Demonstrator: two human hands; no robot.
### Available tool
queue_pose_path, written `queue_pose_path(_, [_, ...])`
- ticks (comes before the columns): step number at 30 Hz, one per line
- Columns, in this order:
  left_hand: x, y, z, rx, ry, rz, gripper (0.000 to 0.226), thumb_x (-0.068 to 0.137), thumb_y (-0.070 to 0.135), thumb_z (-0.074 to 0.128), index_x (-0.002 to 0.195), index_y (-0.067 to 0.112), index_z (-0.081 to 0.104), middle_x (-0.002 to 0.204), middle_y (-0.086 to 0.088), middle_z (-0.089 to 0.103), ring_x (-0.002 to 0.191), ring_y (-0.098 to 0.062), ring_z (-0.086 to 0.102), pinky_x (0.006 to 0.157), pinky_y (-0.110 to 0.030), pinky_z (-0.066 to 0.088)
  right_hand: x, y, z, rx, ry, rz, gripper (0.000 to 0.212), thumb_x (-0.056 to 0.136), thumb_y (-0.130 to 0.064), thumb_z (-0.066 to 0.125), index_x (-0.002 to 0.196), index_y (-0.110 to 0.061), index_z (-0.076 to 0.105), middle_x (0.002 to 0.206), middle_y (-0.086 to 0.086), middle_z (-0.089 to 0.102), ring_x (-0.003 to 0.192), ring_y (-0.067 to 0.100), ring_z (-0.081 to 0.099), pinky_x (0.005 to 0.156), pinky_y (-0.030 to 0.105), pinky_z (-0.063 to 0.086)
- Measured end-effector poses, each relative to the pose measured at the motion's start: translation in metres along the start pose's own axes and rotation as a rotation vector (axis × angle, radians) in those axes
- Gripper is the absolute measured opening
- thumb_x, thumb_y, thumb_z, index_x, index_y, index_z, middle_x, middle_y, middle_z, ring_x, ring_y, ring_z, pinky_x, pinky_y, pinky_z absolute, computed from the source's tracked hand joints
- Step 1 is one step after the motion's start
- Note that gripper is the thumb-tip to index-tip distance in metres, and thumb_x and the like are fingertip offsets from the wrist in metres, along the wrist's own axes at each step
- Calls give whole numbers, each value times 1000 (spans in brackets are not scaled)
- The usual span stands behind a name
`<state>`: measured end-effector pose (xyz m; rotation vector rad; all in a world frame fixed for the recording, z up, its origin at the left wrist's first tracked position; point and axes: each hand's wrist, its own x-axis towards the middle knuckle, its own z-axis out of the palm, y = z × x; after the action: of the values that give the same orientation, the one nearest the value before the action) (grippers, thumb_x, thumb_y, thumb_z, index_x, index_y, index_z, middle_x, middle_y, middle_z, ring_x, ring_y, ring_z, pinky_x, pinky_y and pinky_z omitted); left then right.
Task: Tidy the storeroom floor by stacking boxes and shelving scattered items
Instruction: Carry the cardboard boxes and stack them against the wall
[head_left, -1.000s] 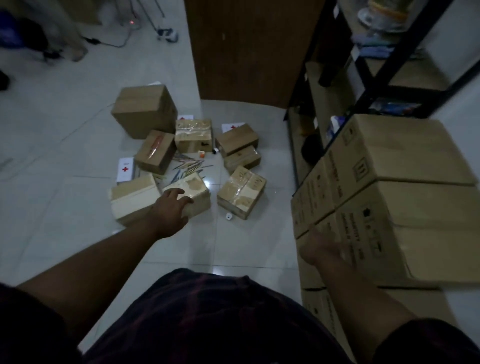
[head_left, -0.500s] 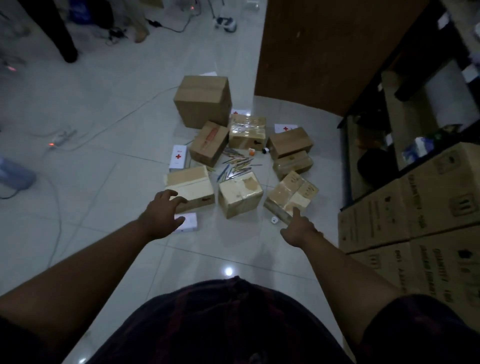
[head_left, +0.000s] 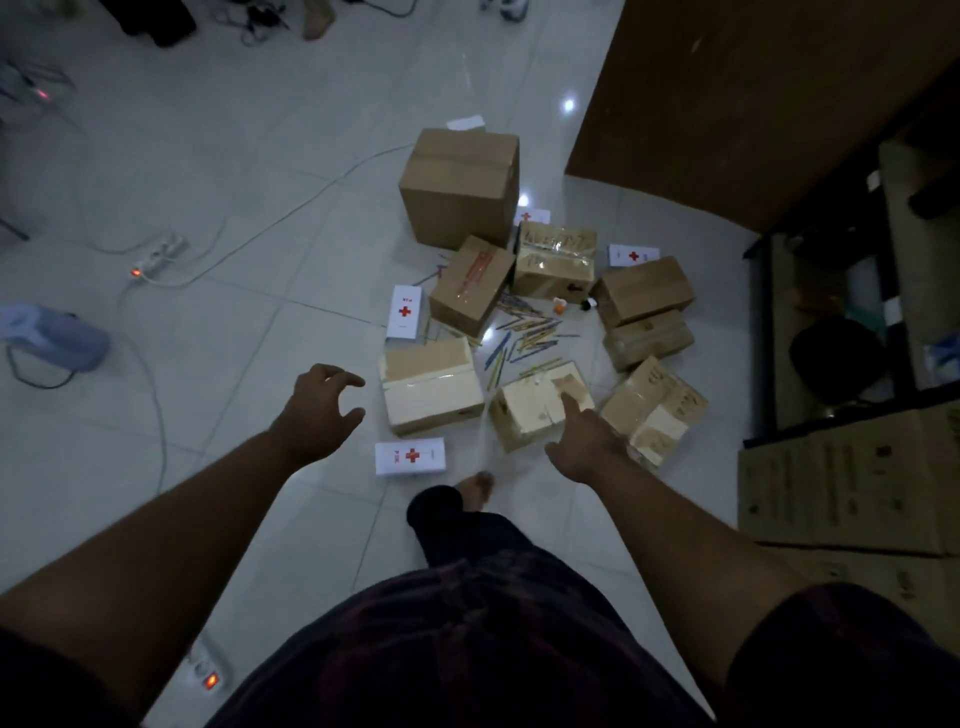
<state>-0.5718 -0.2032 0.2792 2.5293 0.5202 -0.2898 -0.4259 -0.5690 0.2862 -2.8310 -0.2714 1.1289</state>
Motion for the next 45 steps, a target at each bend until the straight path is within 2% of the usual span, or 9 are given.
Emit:
queue_pose_path(7, [107, 4, -61, -18, 37, 12, 45, 89, 27, 76, 131, 24, 62, 137, -8, 48, 129, -27, 43, 110, -36, 34, 108, -26, -68, 26, -71, 208, 98, 93, -43, 57, 162, -30, -12, 163, 16, 24, 146, 42, 29, 116, 70, 21])
queue_pose_path(14, [211, -15, -122, -59, 83, -32, 42, 87, 21, 78, 128, 18, 65, 131, -12, 55, 127, -31, 48, 112, -45, 36, 180, -97, -151, 220, 71, 3, 97, 86, -52, 59, 162, -34, 2, 149, 15, 46, 130, 39, 50, 105, 52, 46])
queue_pose_path(18, [277, -28, -136, -33, 0, 1, 43, 85, 18, 80, 126, 14, 68, 129, -16, 58, 127, -31, 50, 108, -38, 34, 214, -132, -164, 509, 108, 36, 95, 89, -43, 68, 163, -27, 9, 146, 13, 55, 125, 38, 57, 99, 43, 52])
queue_pose_path(24, [426, -40, -165, 28, -193, 115, 45, 87, 30, 78, 130, 22, 64, 138, -14, 51, 131, -33, 47, 112, -40, 34, 246, -176, -161, 762, 175, 305, 89, 94, -34, 66, 163, -21, 12, 123, 16, 61, 112, 37, 61, 85, 33, 47])
queue_pose_path(27, [502, -37, -192, 37, -271, 159, 45, 89, 34, 76, 130, 23, 63, 140, -17, 49, 131, -33, 48, 111, -41, 37, 257, -203, -159, 848, 221, 458, 86, 94, -31, 67, 162, -15, 18, 143, 20, 55, 128, 40, 55, 102, 41, 47])
queue_pose_path(30, [570, -35, -220, 79, -329, 241, 46, 89, 39, 75, 130, 23, 63, 139, -17, 52, 131, -32, 48, 111, -42, 39, 267, -241, -164, 939, 272, 604, 85, 91, -33, 67, 160, -13, 22, 141, 21, 58, 128, 38, 56, 105, 42, 46])
queue_pose_path(33, [624, -40, -247, 120, -324, 281, 47, 88, 38, 76, 129, 19, 64, 138, -21, 54, 132, -35, 48, 112, -42, 38, 273, -288, -177, 922, 315, 635, 81, 91, -32, 68, 158, -12, 27, 142, 19, 56, 134, 39, 50, 108, 39, 42])
queue_pose_path(37, [657, -46, -269, 104, -317, 257, 49, 88, 37, 76, 131, 17, 64, 138, -25, 51, 130, -39, 51, 112, -43, 40, 275, -336, -185, 810, 324, 557, 94, 76, -53, 60, 157, -20, 25, 133, 17, 60, 127, 38, 56, 104, 48, 49])
queue_pose_path(45, [679, -67, -292, 110, -375, 296, 51, 87, 47, 75, 129, 20, 63, 134, -24, 54, 113, -39, 62, 104, -45, 49, 283, -376, -203, 703, 350, 582, 89, 88, -48, 65, 160, -22, 21, 144, 19, 49, 131, 40, 49, 106, 49, 46])
